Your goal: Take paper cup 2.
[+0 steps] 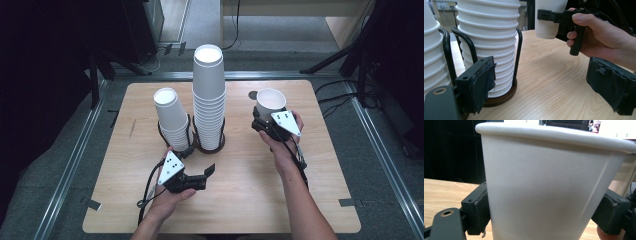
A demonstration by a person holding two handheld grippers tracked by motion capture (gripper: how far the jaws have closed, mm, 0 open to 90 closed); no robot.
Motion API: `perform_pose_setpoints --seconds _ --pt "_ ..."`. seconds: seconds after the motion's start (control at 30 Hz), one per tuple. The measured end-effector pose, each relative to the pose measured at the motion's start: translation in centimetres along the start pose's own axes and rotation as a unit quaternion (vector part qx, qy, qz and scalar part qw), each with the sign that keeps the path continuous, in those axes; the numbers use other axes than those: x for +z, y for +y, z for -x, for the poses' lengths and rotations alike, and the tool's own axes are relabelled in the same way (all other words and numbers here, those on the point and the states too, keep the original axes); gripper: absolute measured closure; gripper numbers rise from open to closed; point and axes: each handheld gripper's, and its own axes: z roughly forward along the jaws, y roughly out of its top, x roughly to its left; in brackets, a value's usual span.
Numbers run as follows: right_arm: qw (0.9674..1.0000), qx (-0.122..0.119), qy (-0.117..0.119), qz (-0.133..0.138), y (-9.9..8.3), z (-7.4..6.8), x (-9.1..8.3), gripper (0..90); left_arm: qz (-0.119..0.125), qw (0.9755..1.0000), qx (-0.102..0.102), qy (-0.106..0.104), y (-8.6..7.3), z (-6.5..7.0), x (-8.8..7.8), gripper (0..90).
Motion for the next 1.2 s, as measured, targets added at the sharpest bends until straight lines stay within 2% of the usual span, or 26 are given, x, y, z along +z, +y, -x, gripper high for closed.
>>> perform_pose_setpoints --seconds 0.43,0.63,0.77,1.03,1.2 --pt "0.9991 -0.022 -0.001 -0.035 -1.8 0.1 2.0 15.6 -0.001 1.0 -0.004 0.002 0.0 -0.2 0.0 8.7" --pt "0.9984 -0.018 -0.01 -0.052 -2.7 0.3 2.7 15.5 0.0 1.0 -0.005 0.003 0.0 -0.3 -0.1 8.7" --pt "0.9977 -0.025 -0.009 -0.061 -3.0 0.2 2.9 15.5 0.001 1.0 -0.005 0.003 0.0 -0.3 -0.1 8.7" --pt "0.9965 -0.021 -0.005 -0.08 -3.4 0.2 3.0 15.5 0.001 1.0 -0.005 0.003 0.0 -0.3 -0.1 8.7" --pt "0.9957 -0.021 -0.013 -0.089 -3.7 0.2 3.0 15.3 0.0 1.0 -0.005 0.003 0.0 -0.3 -0.1 8.7"
